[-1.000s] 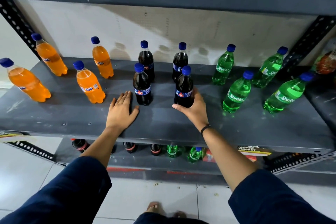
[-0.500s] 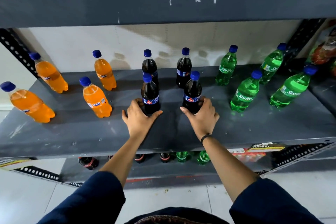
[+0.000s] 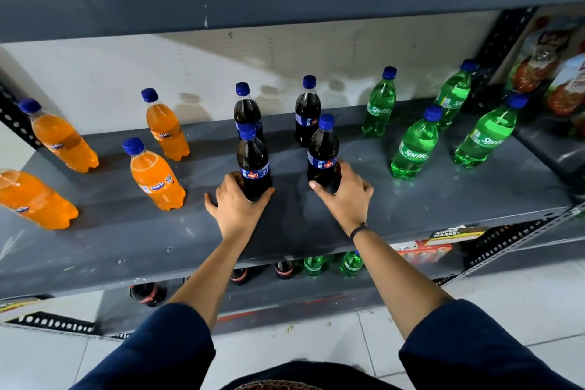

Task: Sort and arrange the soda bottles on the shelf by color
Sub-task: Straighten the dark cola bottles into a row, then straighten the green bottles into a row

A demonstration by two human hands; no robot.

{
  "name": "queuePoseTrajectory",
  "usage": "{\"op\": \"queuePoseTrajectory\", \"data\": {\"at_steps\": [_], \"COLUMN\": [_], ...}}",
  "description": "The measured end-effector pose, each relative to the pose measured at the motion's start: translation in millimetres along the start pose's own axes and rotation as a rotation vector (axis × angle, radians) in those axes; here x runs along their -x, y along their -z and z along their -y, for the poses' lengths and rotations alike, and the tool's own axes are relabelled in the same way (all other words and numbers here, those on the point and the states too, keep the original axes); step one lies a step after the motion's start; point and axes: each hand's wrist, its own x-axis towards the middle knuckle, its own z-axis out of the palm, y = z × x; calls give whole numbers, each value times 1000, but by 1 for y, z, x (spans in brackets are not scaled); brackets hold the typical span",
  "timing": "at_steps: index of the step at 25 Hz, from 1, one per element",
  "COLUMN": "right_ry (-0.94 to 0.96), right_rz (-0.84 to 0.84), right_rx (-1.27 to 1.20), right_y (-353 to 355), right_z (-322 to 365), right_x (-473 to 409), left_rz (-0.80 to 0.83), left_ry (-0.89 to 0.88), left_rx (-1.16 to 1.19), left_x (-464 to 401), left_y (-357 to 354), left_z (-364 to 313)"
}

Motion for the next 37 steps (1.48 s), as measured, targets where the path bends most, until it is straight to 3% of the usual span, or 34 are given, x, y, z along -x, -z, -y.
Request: {"op": "queuePoseTrajectory", "data": {"at_steps": [4, 9, 14, 20, 25, 37], "right_ry": [-55, -148, -241, -275, -239, -168], "right_rz": [33, -248, -430, -152, 60, 24], "right_rx": [-131, -278, -391, -280, -259, -156], "right_y": [11, 65, 136, 189, 196, 180], "right_z": [-6, -49, -119, -185, -208, -219], "right_x": [10, 20, -10, -69, -103, -113], "left_rz": [-28, -86, 49, 226, 182, 0], "left_ry": [29, 117, 6, -110, -85, 17], "left_rx": [32, 171, 349, 358, 349, 337], "left_x": [9, 61, 107, 115, 101, 98], "left_y": [7, -4, -66, -145, -170, -178], "left_z": [-1, -27, -97, -191, -219, -227]}}
